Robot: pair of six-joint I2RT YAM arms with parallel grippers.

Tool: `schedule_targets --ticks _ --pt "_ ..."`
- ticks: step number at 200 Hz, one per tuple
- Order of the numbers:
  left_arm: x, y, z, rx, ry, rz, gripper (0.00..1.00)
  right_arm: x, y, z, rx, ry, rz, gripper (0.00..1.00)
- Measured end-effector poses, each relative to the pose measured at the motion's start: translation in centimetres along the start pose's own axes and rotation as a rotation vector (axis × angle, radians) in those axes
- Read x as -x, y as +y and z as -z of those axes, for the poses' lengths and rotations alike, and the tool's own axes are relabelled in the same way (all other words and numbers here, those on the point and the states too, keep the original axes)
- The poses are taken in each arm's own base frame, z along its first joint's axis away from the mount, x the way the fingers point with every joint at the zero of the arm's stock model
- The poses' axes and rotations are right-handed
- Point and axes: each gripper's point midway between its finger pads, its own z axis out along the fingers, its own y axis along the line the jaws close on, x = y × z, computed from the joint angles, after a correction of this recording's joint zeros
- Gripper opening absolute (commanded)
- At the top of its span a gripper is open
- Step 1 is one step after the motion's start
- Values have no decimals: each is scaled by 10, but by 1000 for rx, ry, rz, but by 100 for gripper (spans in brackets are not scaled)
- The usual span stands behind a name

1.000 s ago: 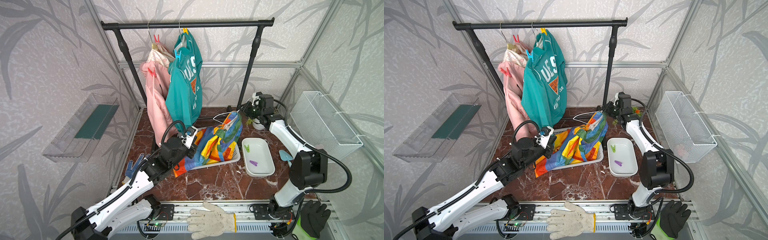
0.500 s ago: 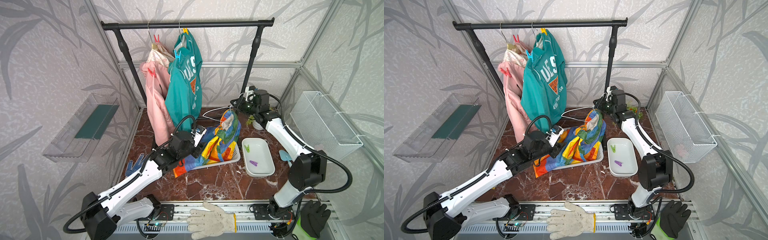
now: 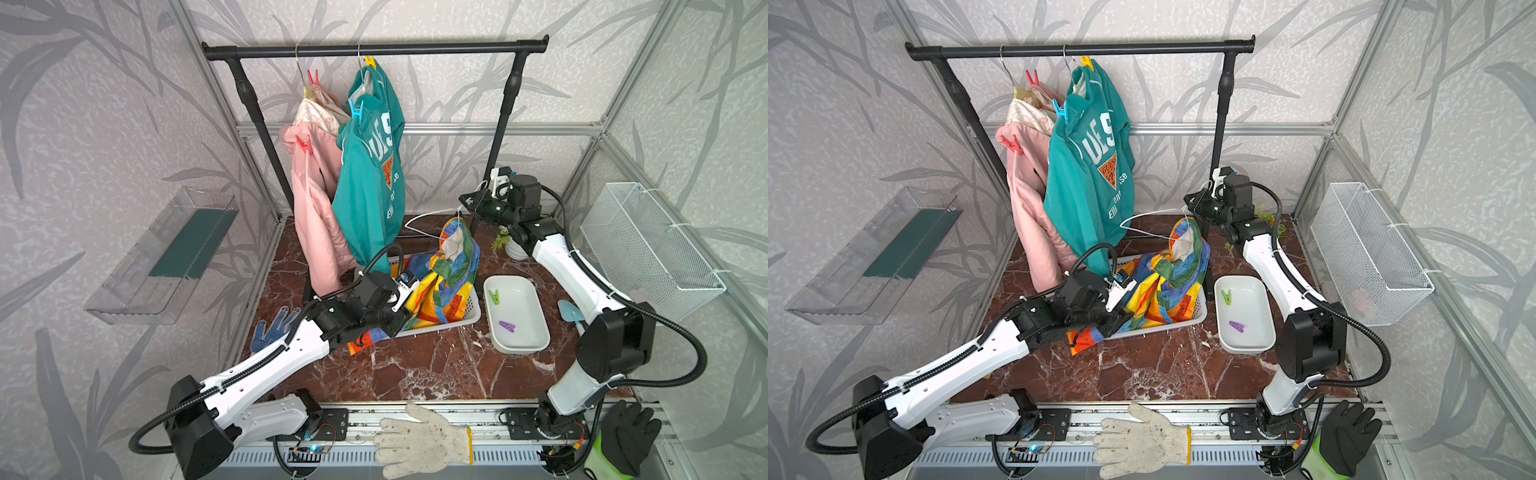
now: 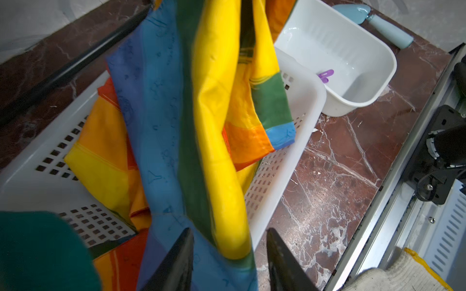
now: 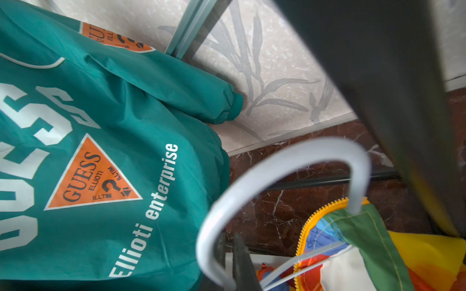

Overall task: Remove the clothespins securing jackets to the hanger
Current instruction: Remove the jacket from the hanger.

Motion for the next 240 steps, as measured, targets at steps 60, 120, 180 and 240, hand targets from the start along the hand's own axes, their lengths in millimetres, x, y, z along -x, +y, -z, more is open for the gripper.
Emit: schedule_targets --ticks 60,120,180,240 --pt "-27 18 -28 122 135 66 0 4 20 12 42 -16 17 0" --pt "2 38 -37 244 60 30 0 23 46 57 70 -123 63 0" --pt "72 49 -24 310 -180 -2 0 43 61 106 69 -234 135 0" --pt "93 60 -61 263 -243 42 0 41 71 127 62 -257 197 0"
